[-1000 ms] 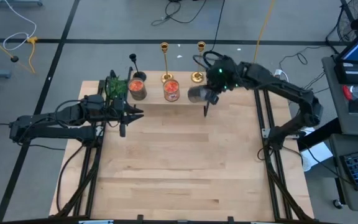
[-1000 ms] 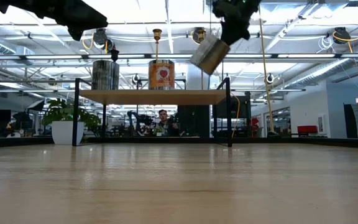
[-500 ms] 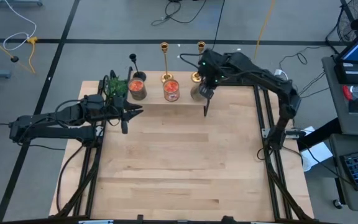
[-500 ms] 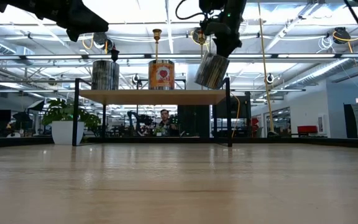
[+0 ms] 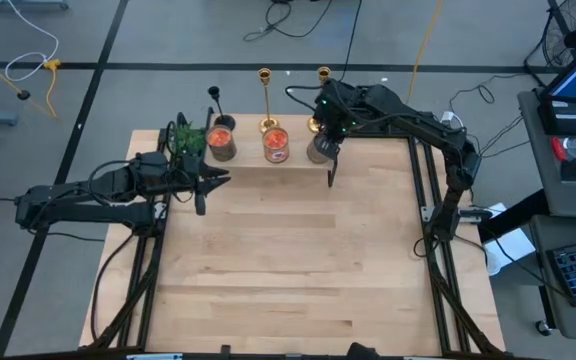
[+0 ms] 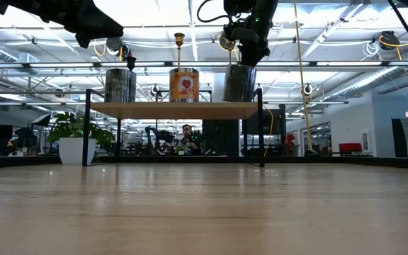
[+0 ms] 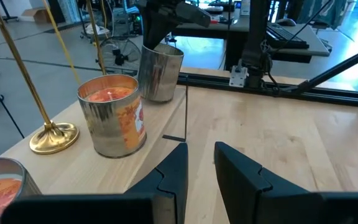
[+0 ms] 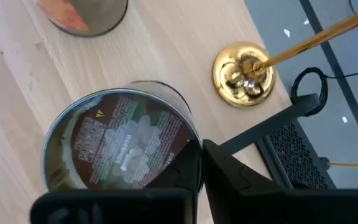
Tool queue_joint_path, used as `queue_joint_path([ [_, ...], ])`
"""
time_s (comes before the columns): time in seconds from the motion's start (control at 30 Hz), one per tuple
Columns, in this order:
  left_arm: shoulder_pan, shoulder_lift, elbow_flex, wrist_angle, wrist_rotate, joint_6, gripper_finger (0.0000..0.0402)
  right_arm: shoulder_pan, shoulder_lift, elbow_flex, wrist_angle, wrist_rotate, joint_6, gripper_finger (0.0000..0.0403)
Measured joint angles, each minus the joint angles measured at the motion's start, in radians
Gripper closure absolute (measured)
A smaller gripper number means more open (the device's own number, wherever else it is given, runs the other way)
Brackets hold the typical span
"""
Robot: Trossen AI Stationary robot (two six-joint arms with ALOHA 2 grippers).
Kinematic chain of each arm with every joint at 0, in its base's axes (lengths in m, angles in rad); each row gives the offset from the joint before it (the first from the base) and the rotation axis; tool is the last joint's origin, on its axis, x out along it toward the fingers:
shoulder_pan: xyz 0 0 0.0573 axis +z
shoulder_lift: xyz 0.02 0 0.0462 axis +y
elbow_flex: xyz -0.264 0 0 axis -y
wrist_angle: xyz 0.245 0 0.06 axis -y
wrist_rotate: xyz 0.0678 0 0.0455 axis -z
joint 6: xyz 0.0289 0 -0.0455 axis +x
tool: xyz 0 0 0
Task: Pick & Place candle stick holders
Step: Put the scented candle on the shelf
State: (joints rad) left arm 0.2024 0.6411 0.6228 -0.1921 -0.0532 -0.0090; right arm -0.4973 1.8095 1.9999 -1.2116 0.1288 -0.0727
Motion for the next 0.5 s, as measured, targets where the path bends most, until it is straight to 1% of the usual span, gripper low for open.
queue_joint_path([
  [0.23, 0.000, 0.000, 0.000, 0.000, 0.000, 0.000, 0.0316, 0.000, 0.000, -0.001, 0.047, 0.002, -0.004, 0.0380],
  [0.5, 0.000, 0.000, 0.000, 0.000, 0.000, 0.000, 0.0316, -0.001, 0.000, -0.001, 0.066, 0.002, -0.004, 0.0350],
])
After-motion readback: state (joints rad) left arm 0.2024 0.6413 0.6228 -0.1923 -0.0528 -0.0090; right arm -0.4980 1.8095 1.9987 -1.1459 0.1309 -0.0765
